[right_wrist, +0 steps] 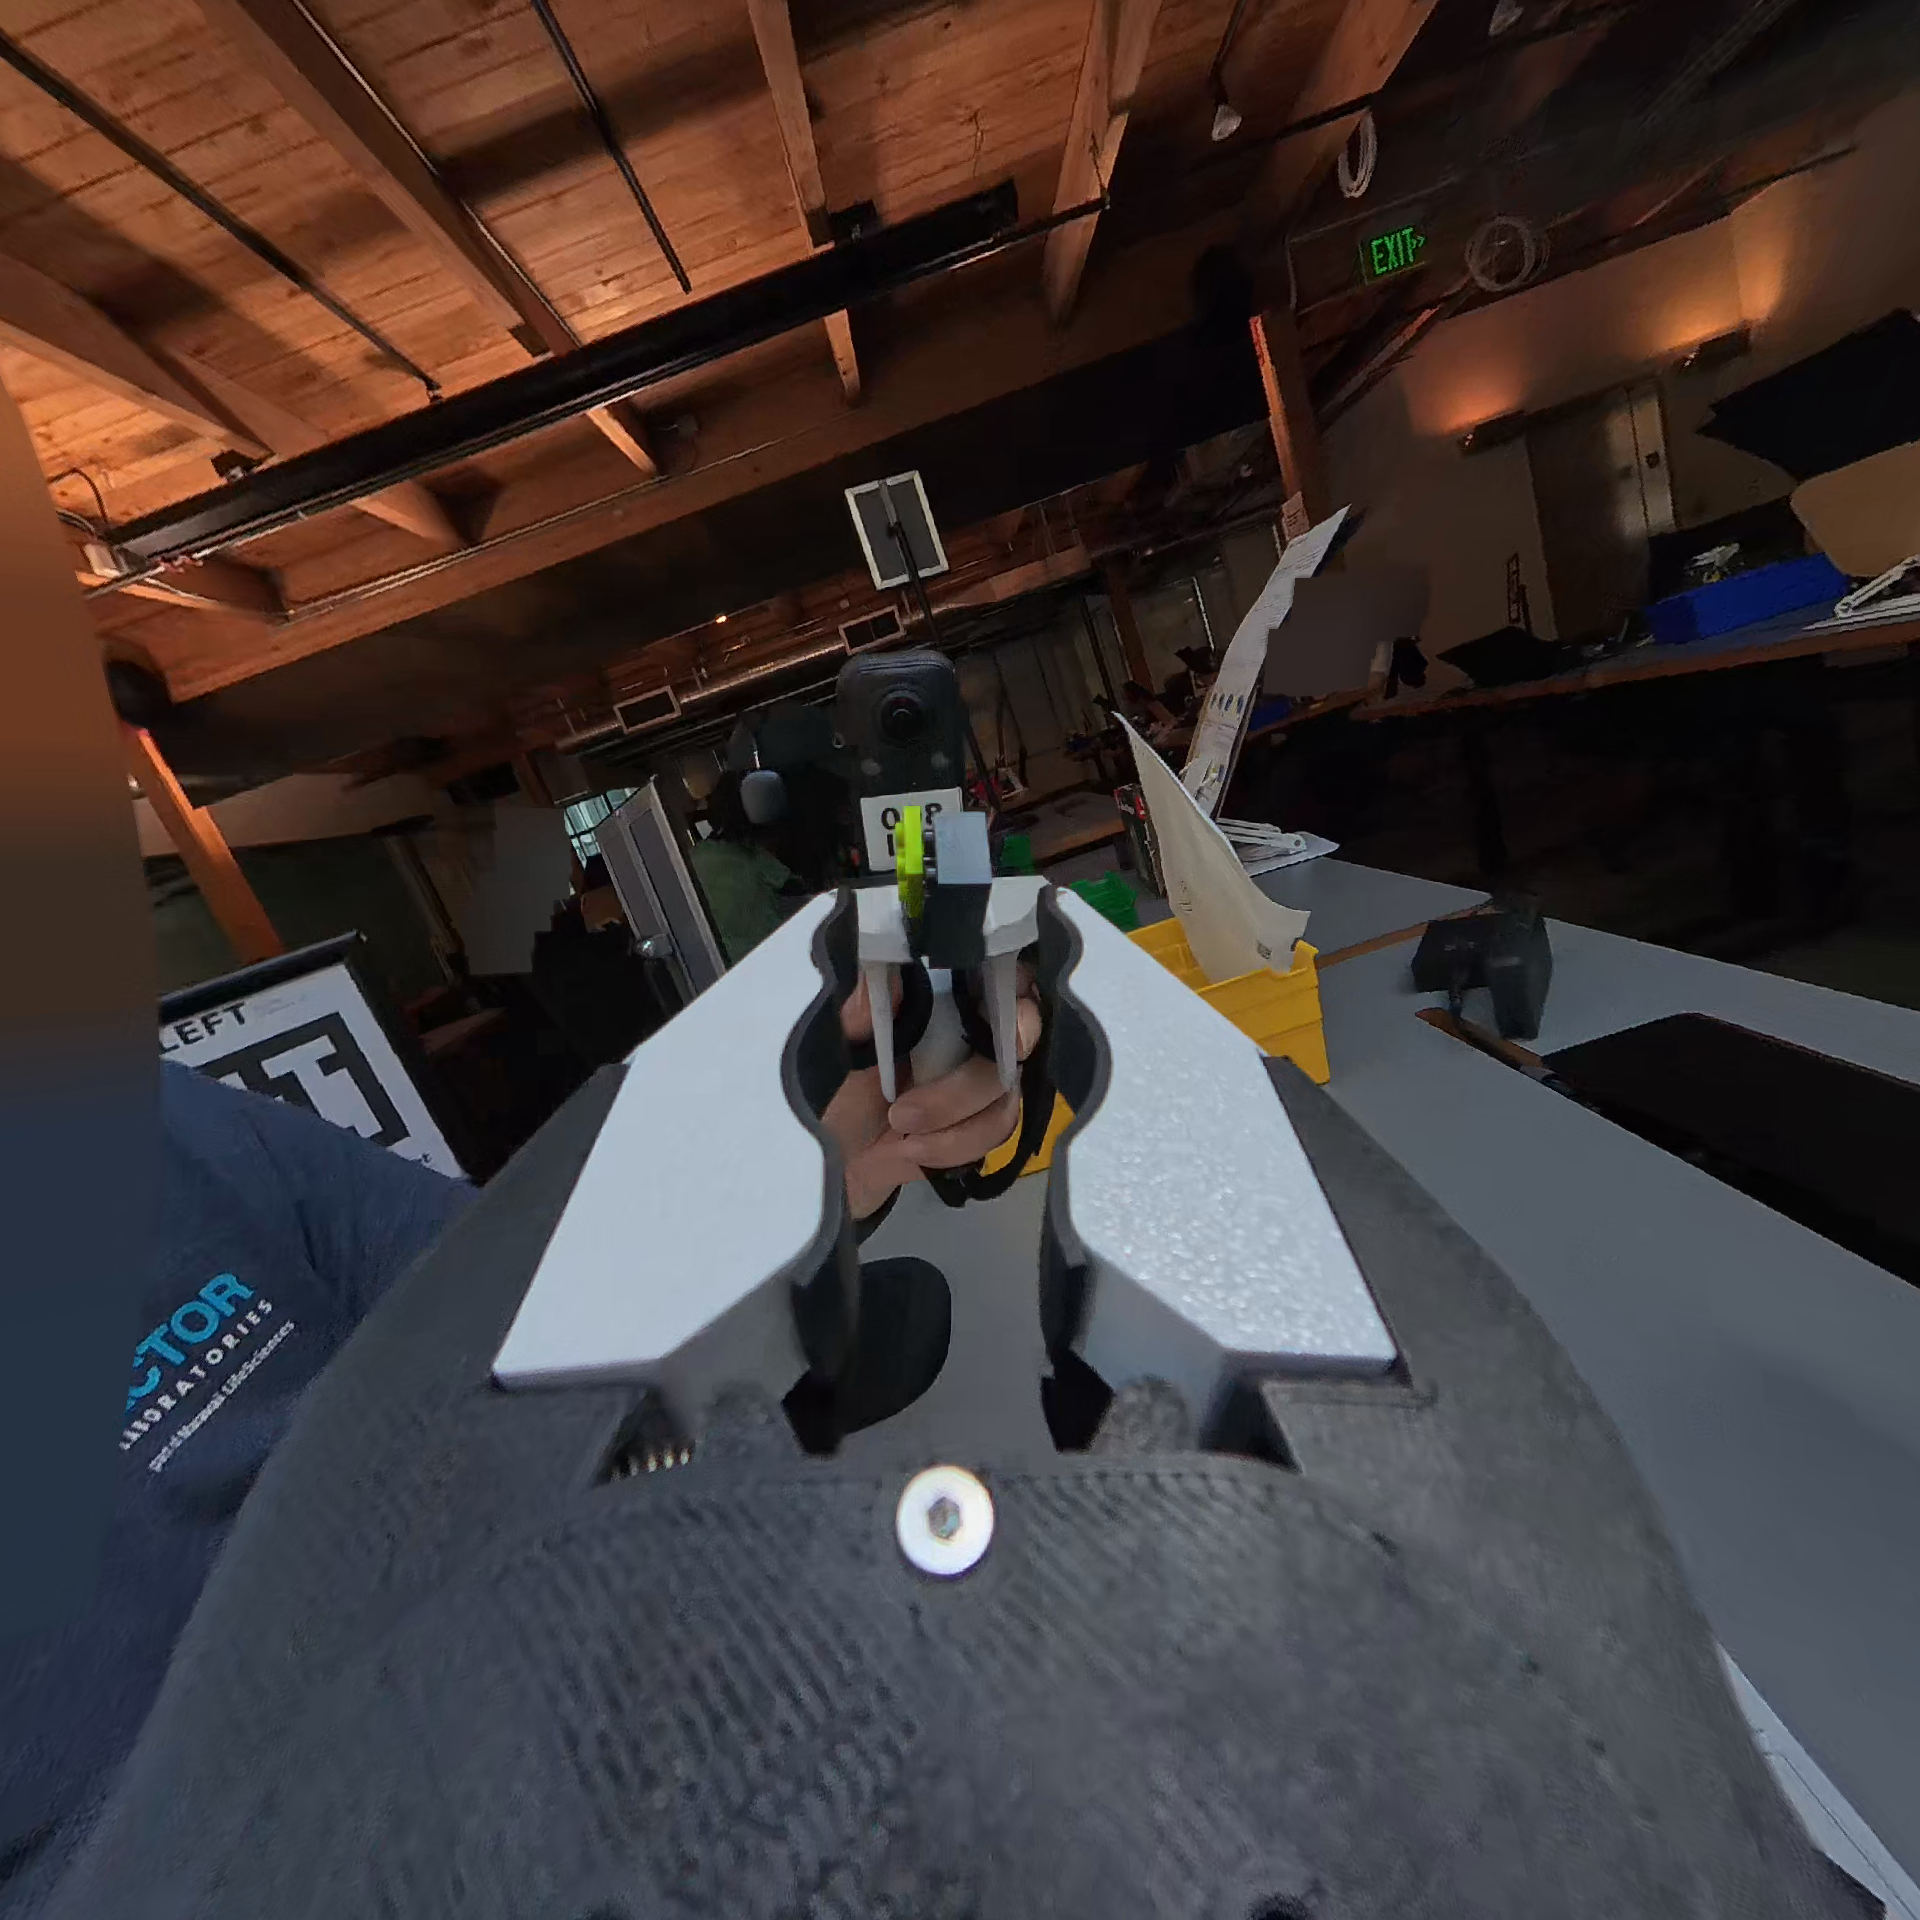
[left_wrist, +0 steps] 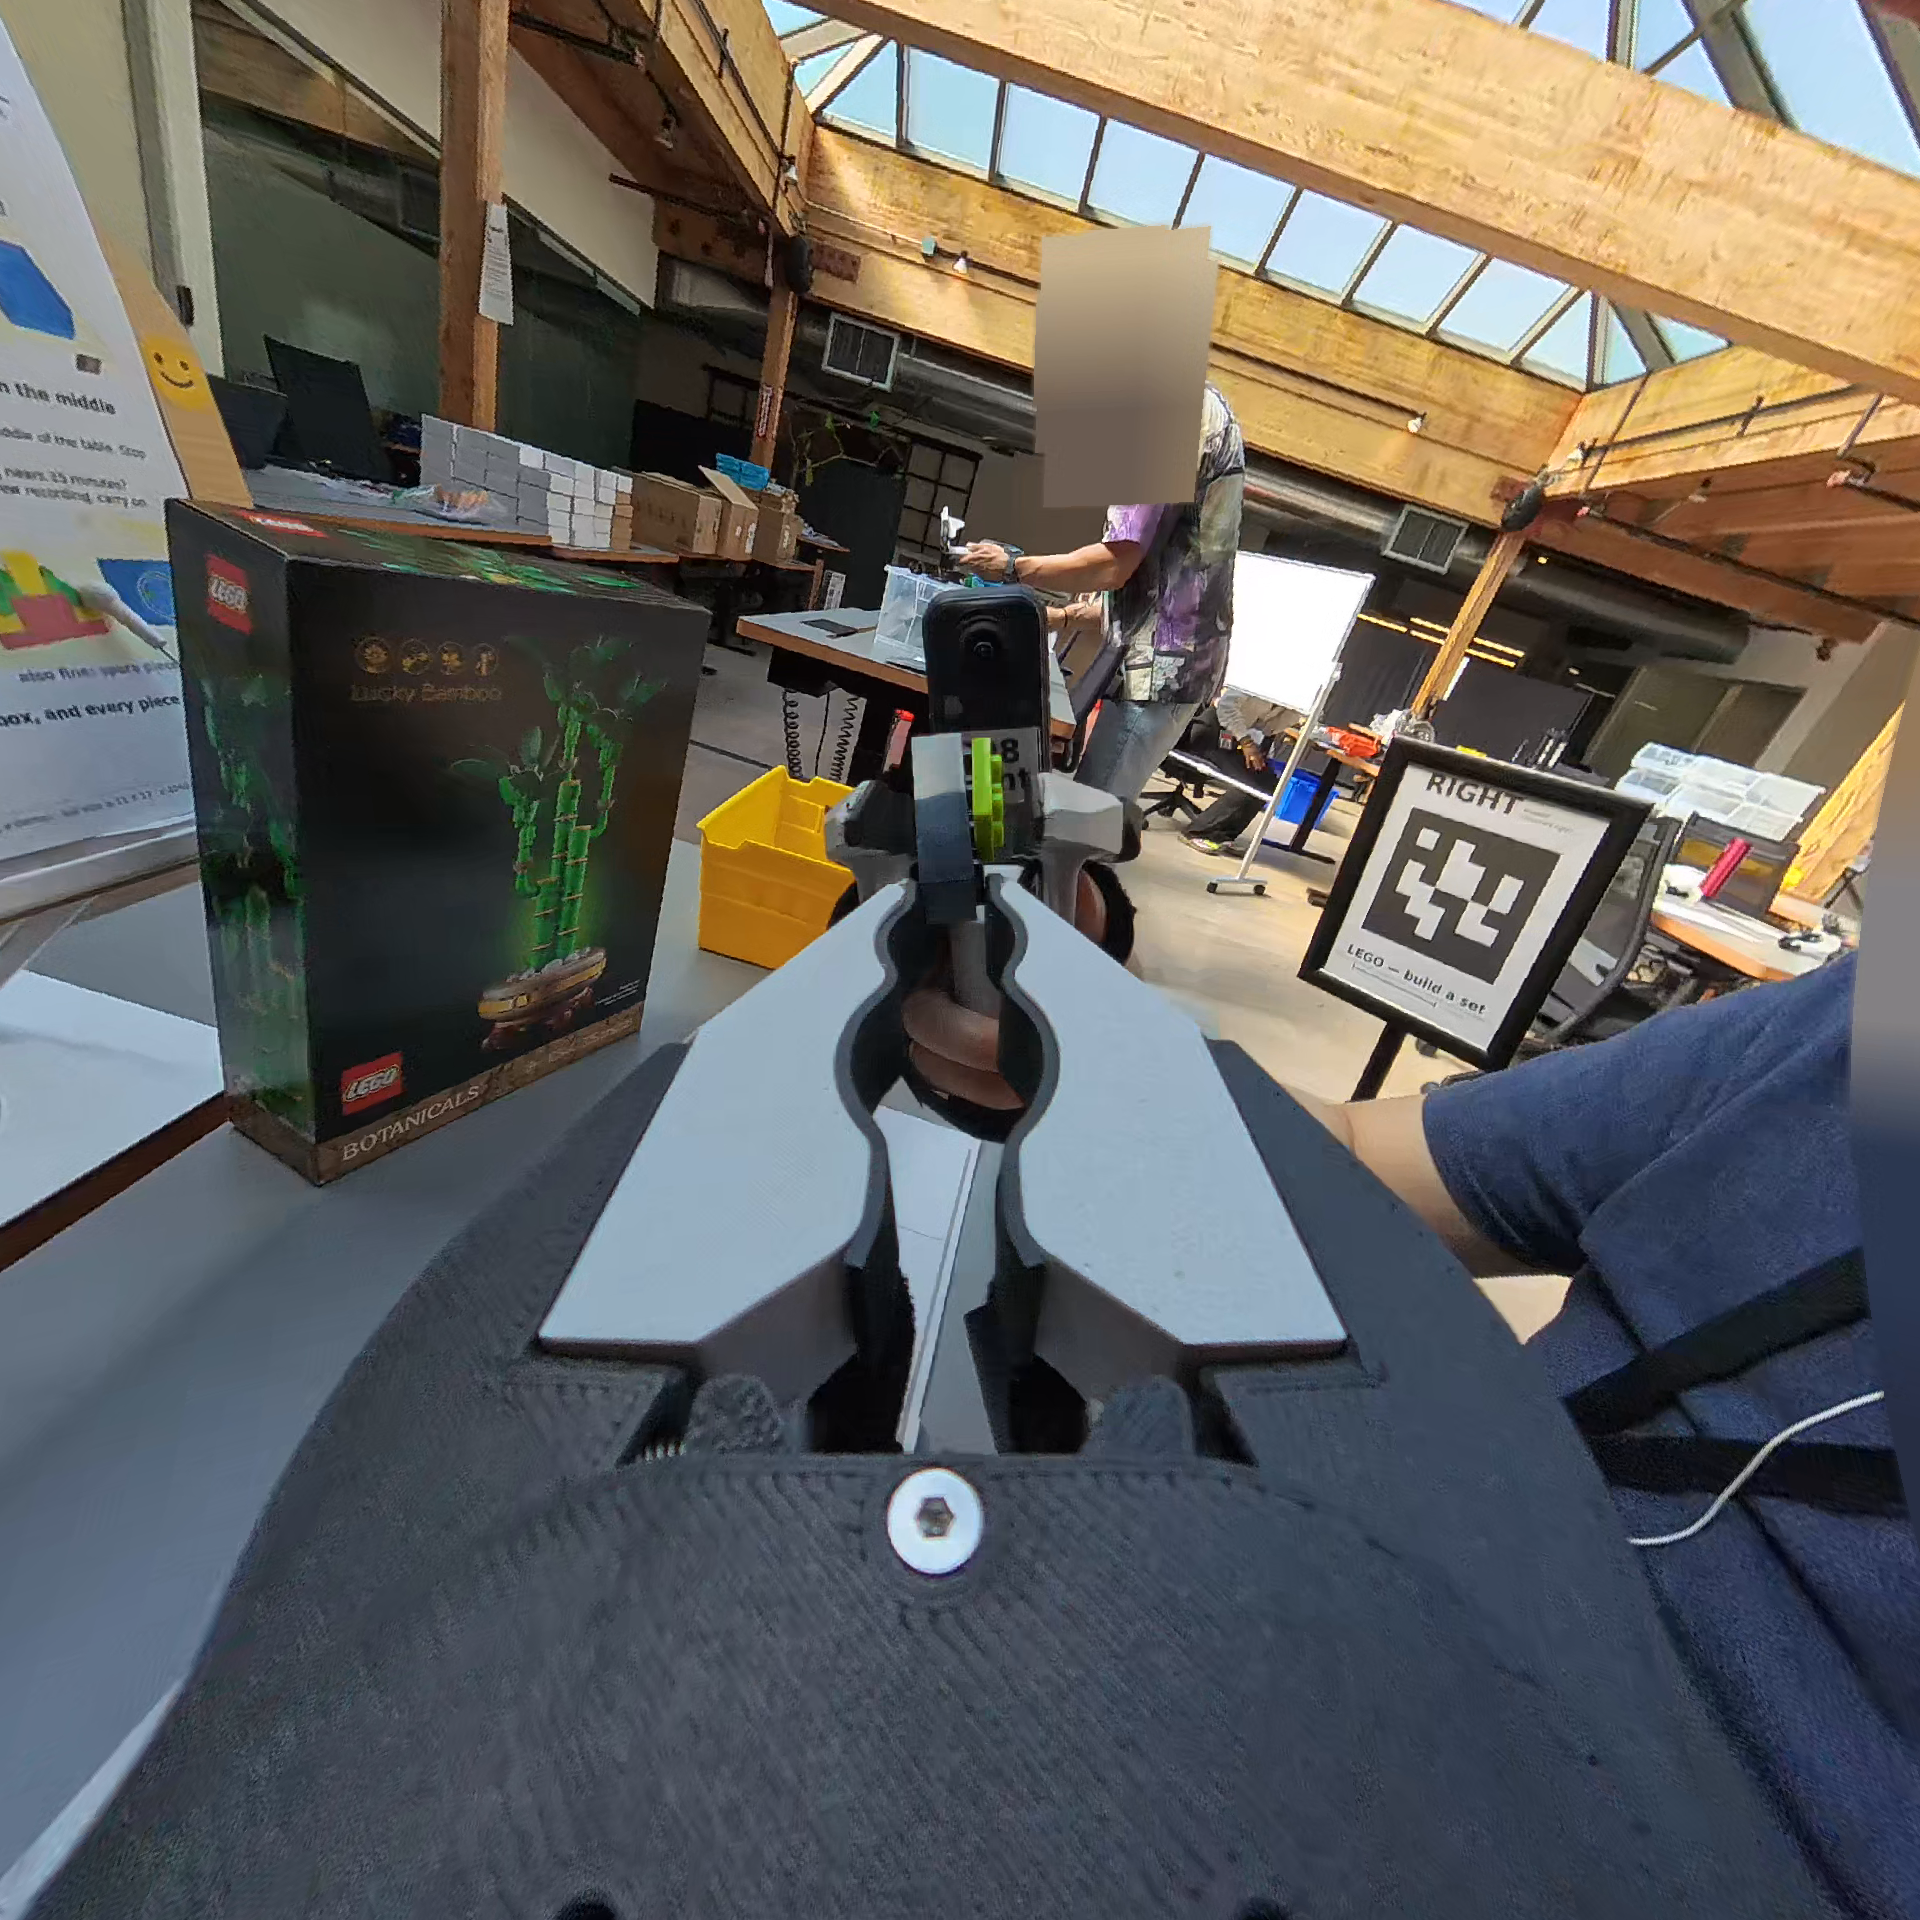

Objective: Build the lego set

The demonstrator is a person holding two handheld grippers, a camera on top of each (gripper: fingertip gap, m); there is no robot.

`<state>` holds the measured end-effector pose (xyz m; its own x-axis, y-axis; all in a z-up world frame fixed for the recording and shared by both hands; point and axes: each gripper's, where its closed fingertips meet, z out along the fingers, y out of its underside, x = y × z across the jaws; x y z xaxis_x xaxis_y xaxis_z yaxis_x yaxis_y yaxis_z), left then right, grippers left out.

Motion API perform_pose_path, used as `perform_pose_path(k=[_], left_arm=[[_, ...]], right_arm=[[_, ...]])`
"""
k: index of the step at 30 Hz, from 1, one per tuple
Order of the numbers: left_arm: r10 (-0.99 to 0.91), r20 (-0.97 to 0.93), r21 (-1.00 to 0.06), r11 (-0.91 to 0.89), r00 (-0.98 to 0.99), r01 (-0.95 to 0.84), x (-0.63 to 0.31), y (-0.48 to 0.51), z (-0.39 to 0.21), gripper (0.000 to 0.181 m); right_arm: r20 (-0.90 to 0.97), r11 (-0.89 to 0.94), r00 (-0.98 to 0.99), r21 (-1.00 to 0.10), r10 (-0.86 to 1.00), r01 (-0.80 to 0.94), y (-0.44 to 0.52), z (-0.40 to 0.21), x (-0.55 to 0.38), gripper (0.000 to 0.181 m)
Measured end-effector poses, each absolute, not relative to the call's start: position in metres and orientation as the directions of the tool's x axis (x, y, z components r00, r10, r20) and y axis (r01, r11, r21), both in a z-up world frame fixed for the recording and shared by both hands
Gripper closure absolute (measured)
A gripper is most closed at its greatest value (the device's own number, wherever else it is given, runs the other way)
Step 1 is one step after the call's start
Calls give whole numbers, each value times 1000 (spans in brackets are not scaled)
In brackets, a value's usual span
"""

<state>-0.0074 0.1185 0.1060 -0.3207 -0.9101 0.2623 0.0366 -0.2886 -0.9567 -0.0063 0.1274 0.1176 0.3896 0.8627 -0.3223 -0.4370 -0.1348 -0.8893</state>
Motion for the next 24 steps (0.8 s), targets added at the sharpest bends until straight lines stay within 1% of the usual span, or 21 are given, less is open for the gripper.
perform_pose_path(k=[3, 6, 9, 12, 14, 16, 20, 24], left_arm=[[-947, 101, -991, -122, -304, 49, -12, 110, 107, 172], [-951, -142, -989, 127, -273, 73, -17, 97, 106, 172], [-923, -303, -952, 306, -238, 25, -18, 85, 103, 172], [-880, -417, -901, 434, -226, -26, -18, 75, 97, 172], [-847, -485, -862, 505, -219, -45, -18, 69, 95, 172], [-816, -536, -829, 557, -215, -50, -18, 64, 93, 172], [-782, -584, -793, 607, -220, -49, -19, 56, 92, 172], [-738, -640, -747, 663, -214, -52, -22, 52, 92, 172]], right_arm=[[-227, -110, 358, -941, 906, -320, 112, 121, -12, 144], [-54, 14, 413, -987, 909, -161, 100, 123, -13, 134], [137, 135, 442, -990, 887, 36, 87, 119, -17, 134], [268, 208, 411, -960, 871, 186, 74, 113, -23, 144], [324, 227, 398, -935, 858, 271, 70, 107, -24, 151], [364, 253, 382, -916, 850, 310, 66, 105, -26, 158], [387, 269, 347, -900, 854, 342, 59, 102, -29, 162], [455, 330, 322, -867, 830, 373, 54, 102, -32, 163]])
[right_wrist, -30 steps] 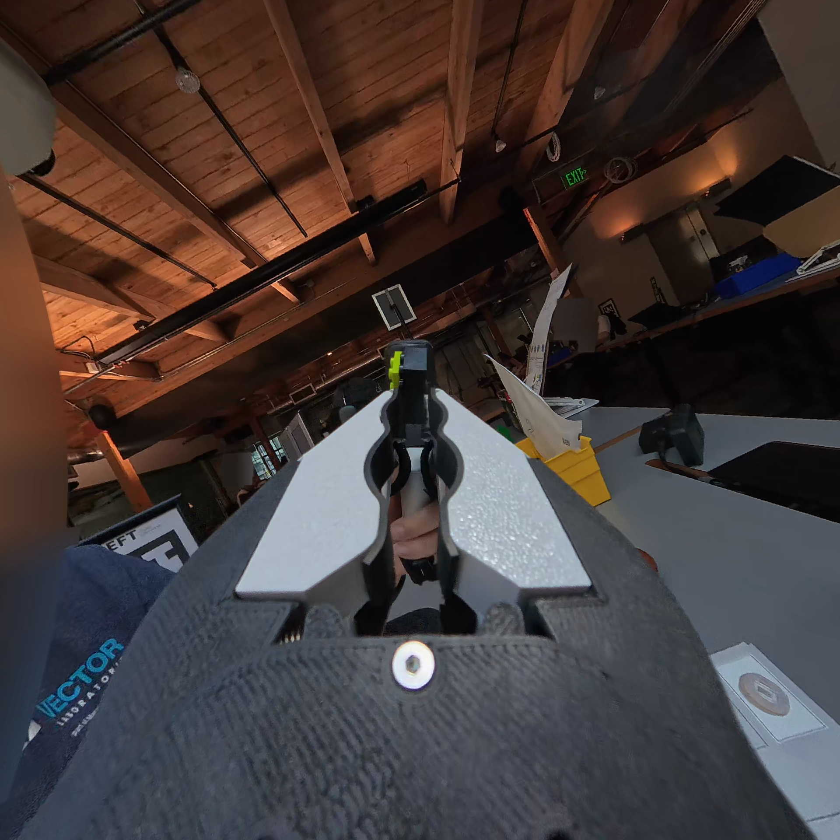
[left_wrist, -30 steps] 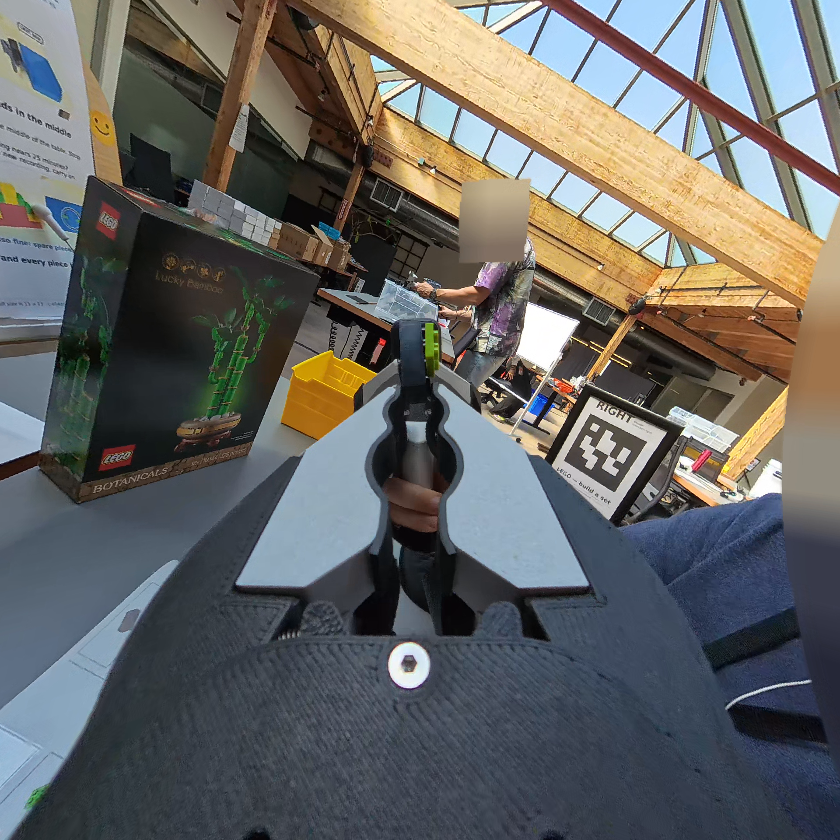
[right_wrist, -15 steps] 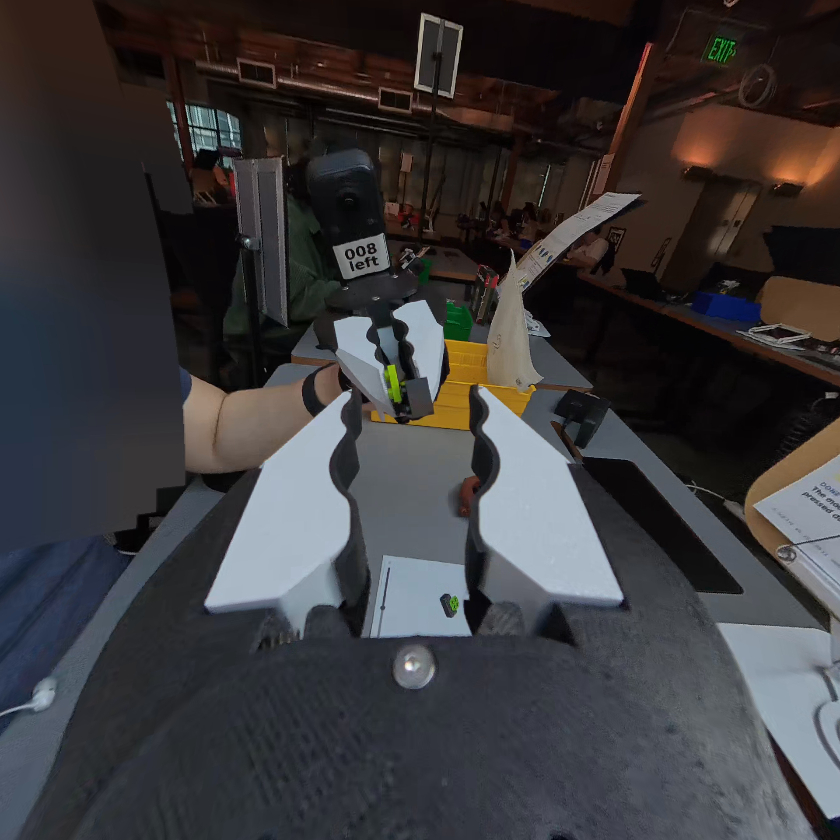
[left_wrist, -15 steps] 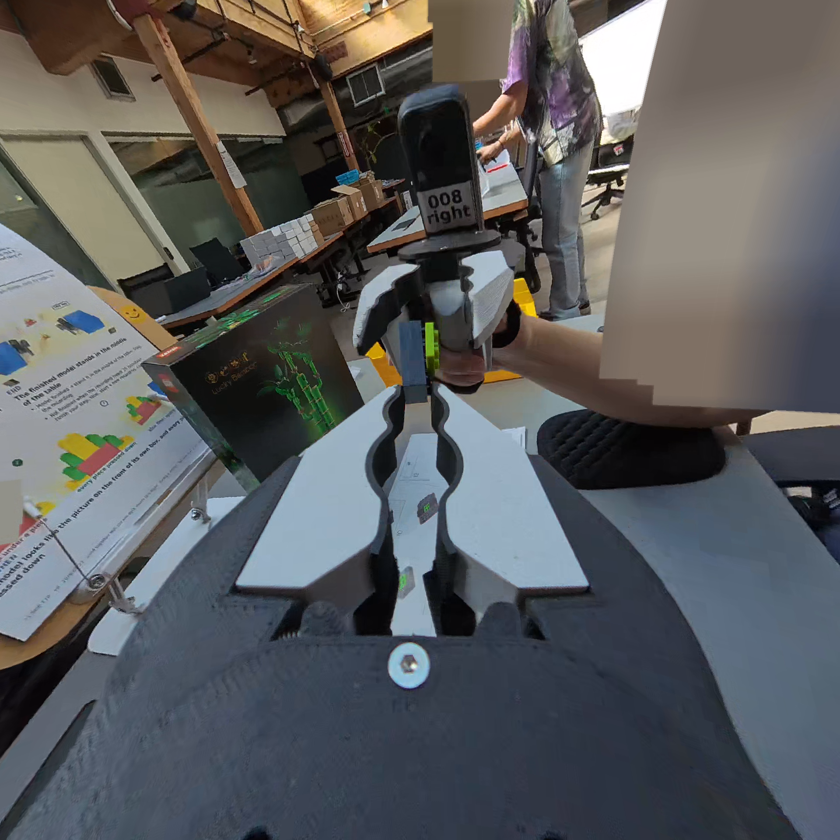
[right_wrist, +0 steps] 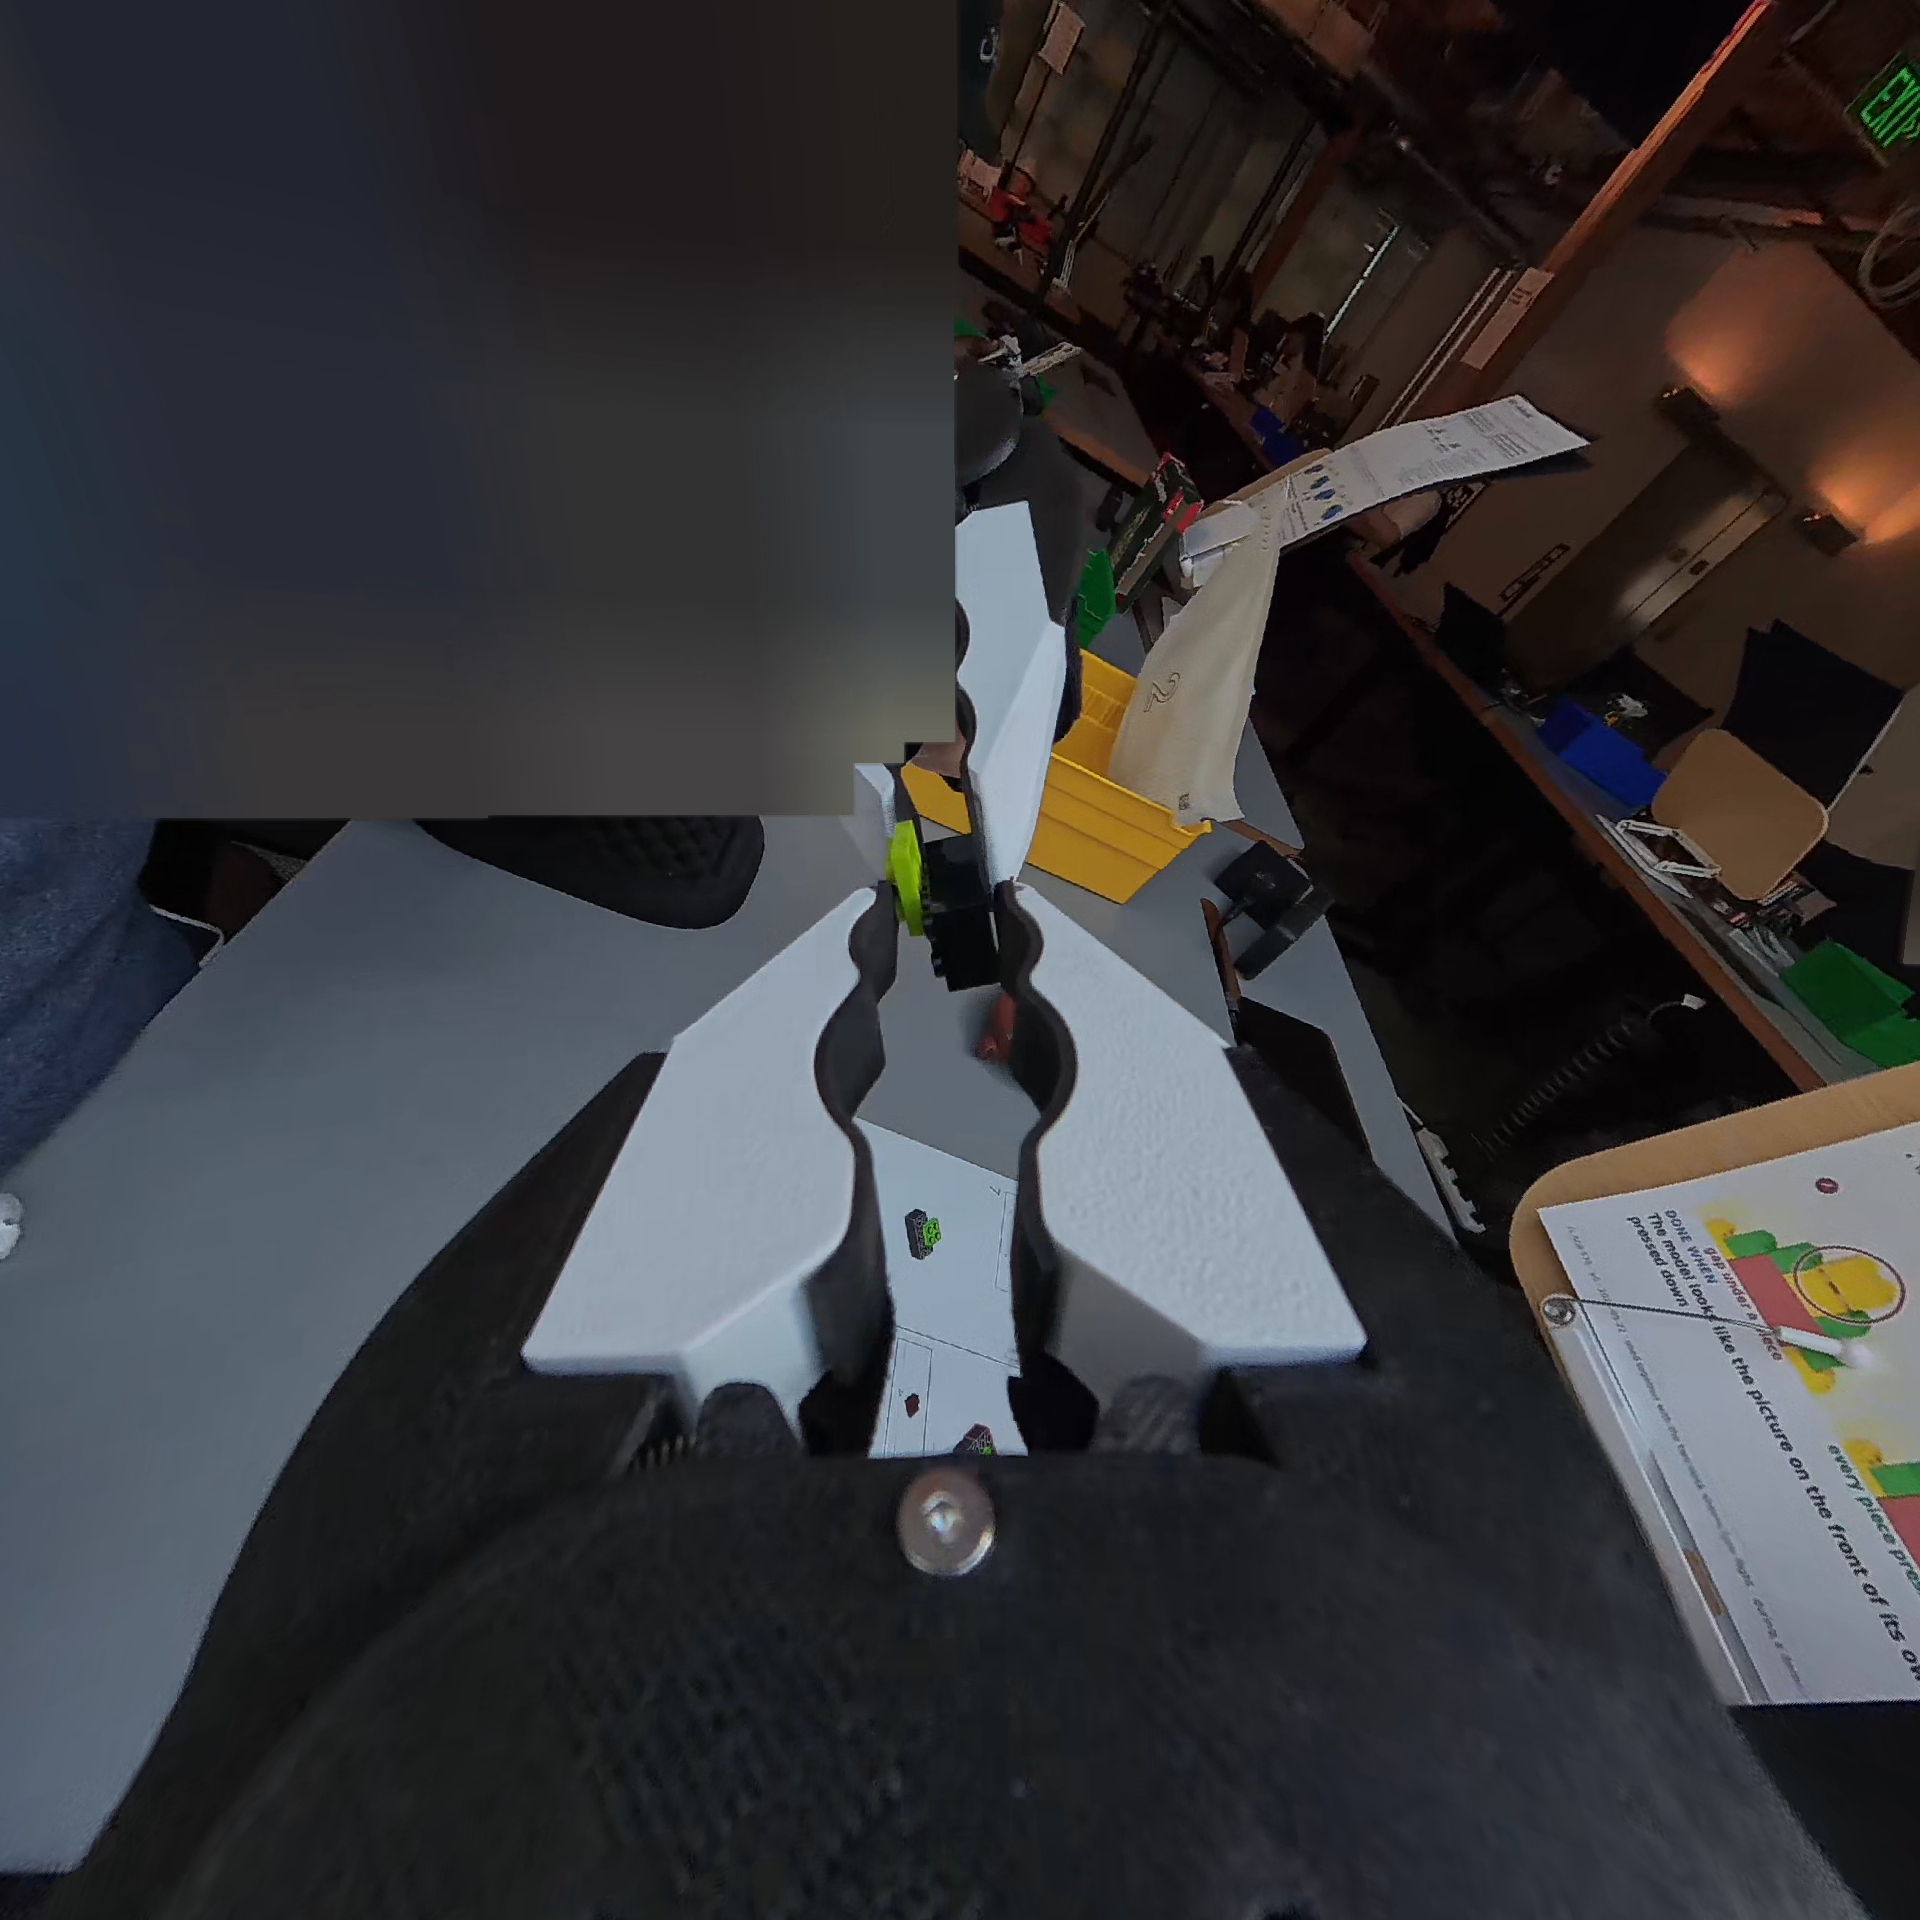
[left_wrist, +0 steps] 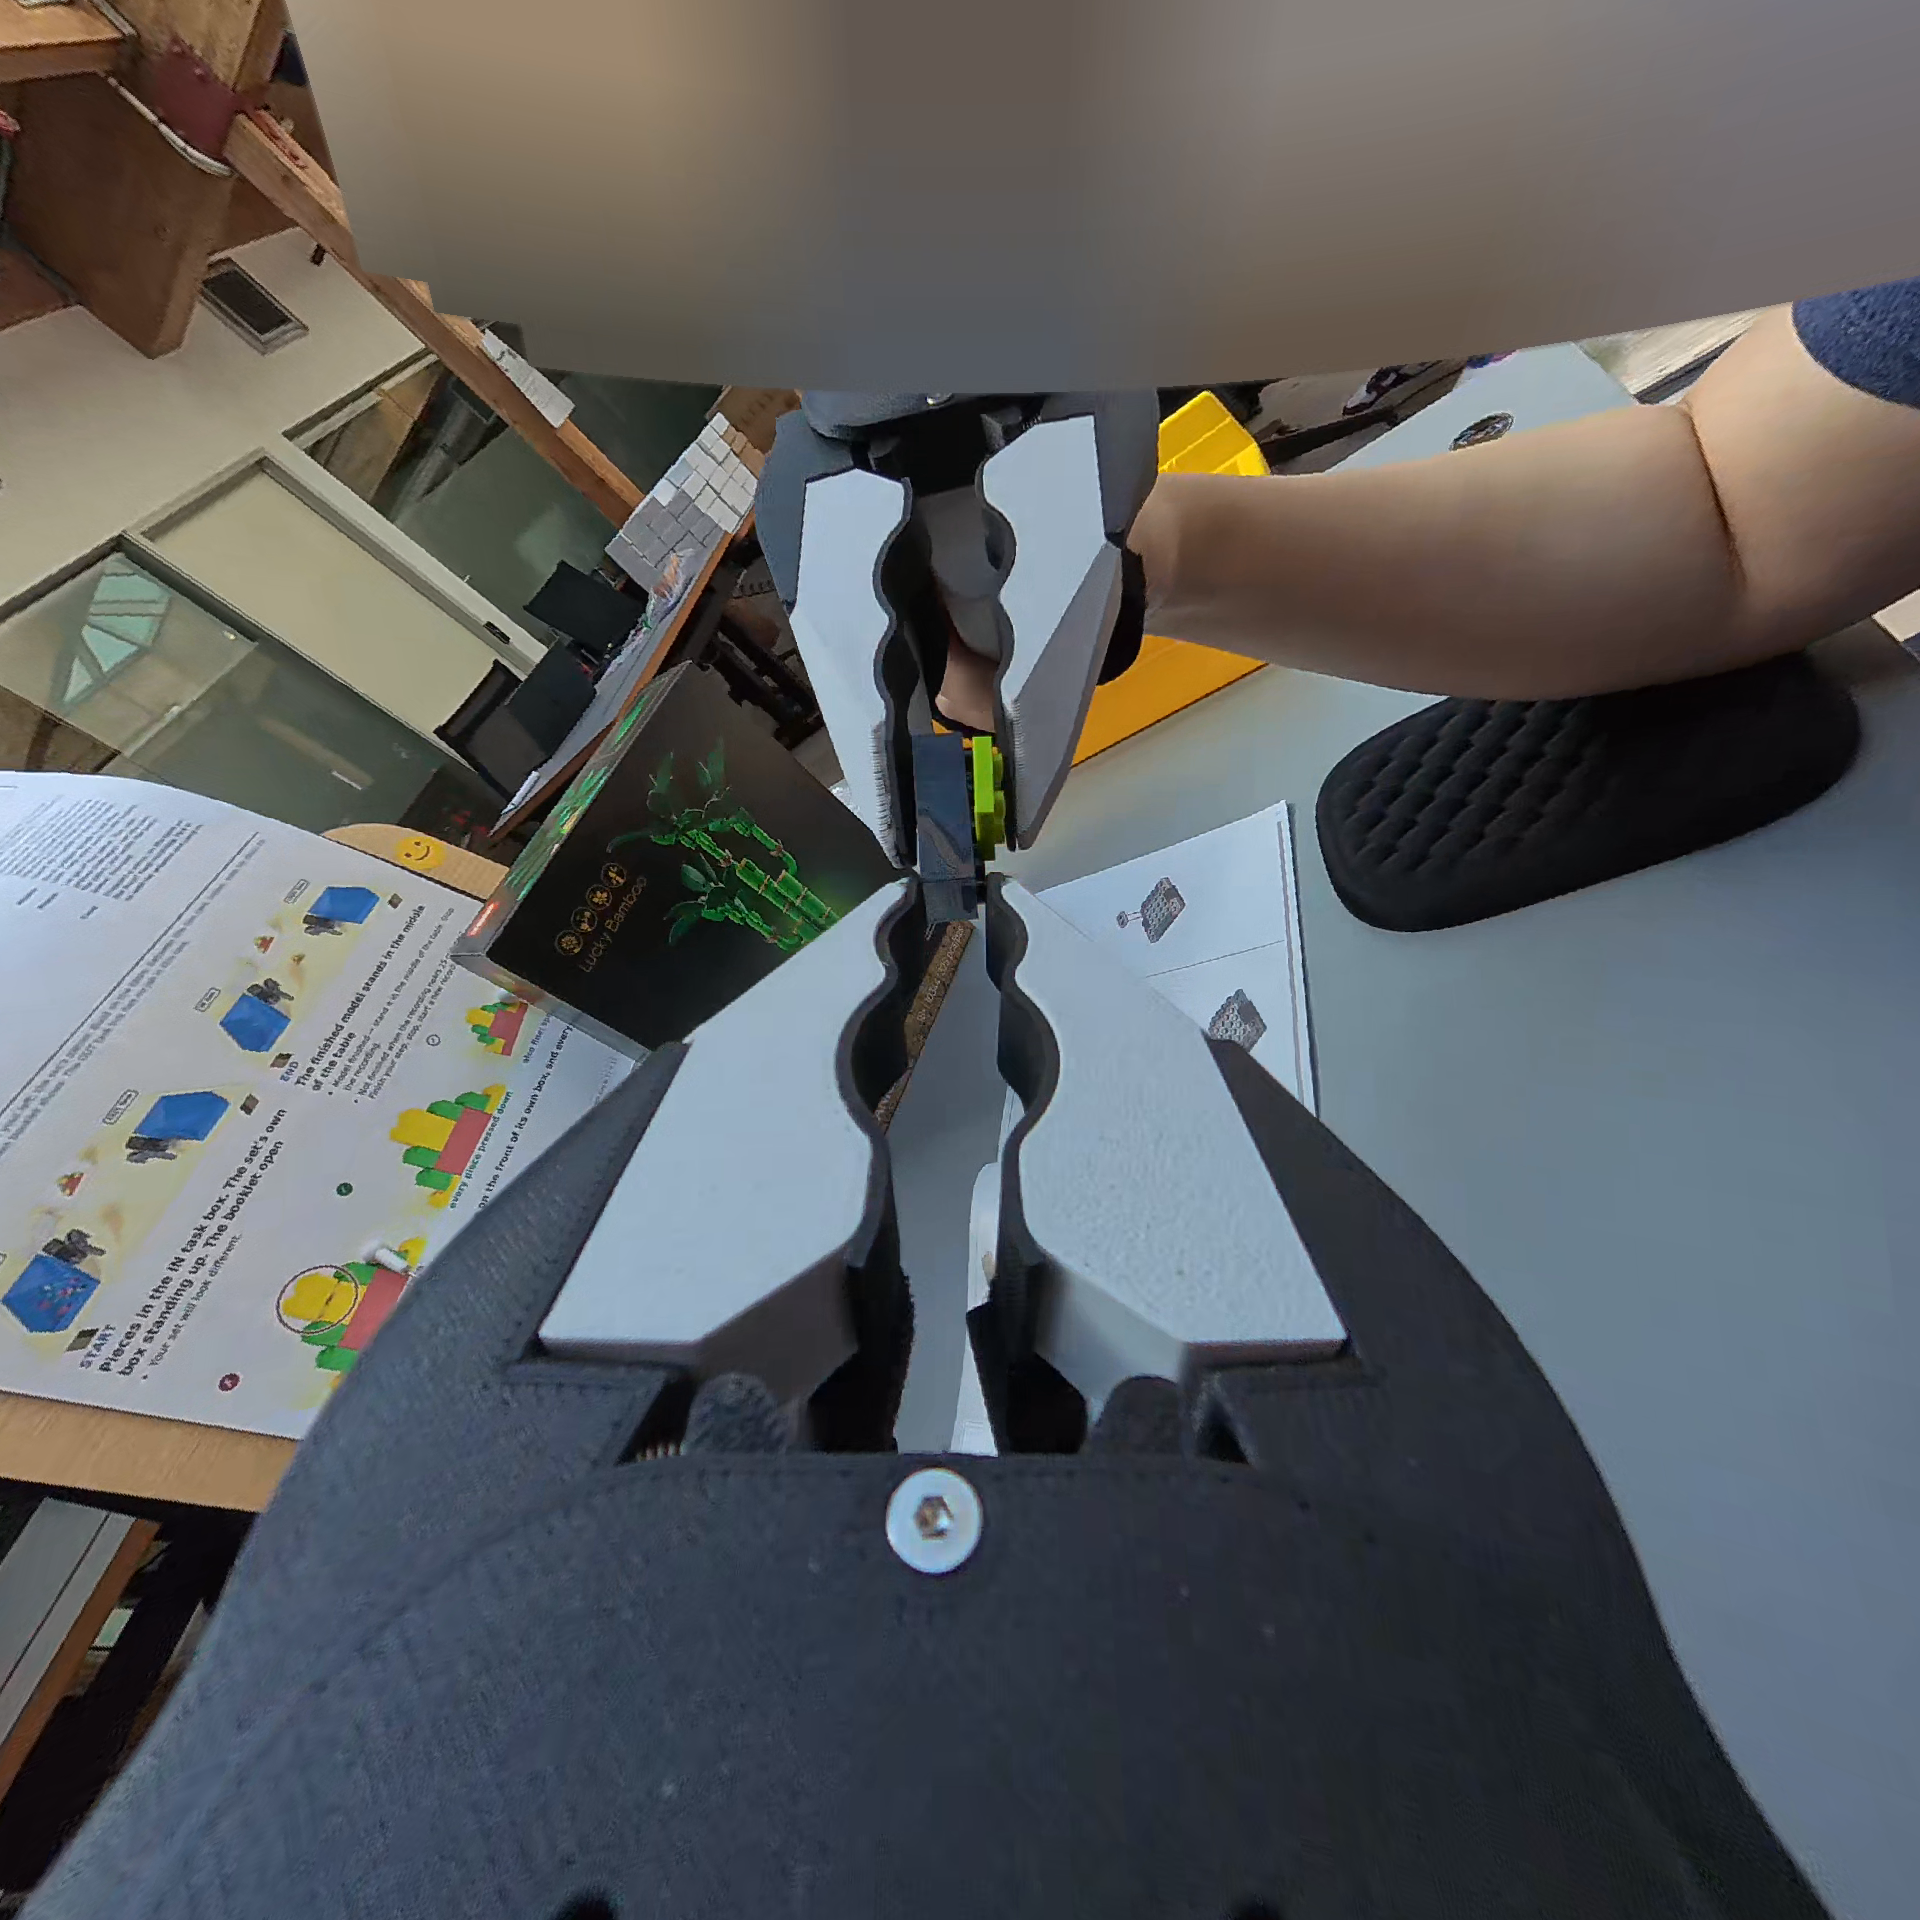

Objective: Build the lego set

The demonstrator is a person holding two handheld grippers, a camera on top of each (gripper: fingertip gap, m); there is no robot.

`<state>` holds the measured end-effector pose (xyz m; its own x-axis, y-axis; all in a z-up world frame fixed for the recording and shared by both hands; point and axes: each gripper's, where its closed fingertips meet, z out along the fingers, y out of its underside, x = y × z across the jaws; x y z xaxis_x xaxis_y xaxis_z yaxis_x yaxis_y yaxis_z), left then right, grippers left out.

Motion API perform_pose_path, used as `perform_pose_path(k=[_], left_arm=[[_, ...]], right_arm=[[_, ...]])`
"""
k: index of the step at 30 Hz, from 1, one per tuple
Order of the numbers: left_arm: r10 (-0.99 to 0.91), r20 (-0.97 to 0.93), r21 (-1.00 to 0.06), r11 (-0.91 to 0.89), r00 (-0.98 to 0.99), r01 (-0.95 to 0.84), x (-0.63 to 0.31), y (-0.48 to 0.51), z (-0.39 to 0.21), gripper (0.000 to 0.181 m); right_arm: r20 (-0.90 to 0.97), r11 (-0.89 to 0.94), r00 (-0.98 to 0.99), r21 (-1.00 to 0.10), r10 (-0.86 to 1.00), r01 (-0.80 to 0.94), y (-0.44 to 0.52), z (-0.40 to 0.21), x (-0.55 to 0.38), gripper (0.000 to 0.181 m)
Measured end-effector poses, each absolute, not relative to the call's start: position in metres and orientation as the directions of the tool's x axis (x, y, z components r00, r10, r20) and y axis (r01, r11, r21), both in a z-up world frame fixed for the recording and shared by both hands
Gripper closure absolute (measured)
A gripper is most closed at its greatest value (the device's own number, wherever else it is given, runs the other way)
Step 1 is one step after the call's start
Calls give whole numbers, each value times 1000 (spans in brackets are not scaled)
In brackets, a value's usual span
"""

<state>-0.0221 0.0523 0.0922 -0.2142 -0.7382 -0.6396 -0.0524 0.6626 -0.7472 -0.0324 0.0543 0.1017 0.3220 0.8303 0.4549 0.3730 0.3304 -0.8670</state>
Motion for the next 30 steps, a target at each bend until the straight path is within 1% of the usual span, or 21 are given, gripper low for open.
perform_pose_path(k=[7, 12, 22, 27, 30], left_arm=[[-652, -735, -655, 754, -185, -57, -29, 42, 98, 172], [-638, -752, -641, 766, -167, -42, -32, 36, 104, 172], [-610, -784, -607, 792, -114, -64, -32, 36, 107, 172], [-631, -770, -626, 776, -96, -78, -30, 41, 108, 172], [-643, -760, -636, 765, -89, -102, -27, 46, 107, 172]], right_arm=[[596, 470, 275, -783, 755, 407, 41, 107, -40, 165], [630, 509, 275, -762, 727, 399, 36, 113, -43, 165], [598, 502, 281, -793, 751, 345, 35, 116, -43, 165], [551, 468, 306, -829, 776, 306, 41, 117, -41, 163], [548, 469, 320, -833, 772, 295, 45, 116, -39, 163]])
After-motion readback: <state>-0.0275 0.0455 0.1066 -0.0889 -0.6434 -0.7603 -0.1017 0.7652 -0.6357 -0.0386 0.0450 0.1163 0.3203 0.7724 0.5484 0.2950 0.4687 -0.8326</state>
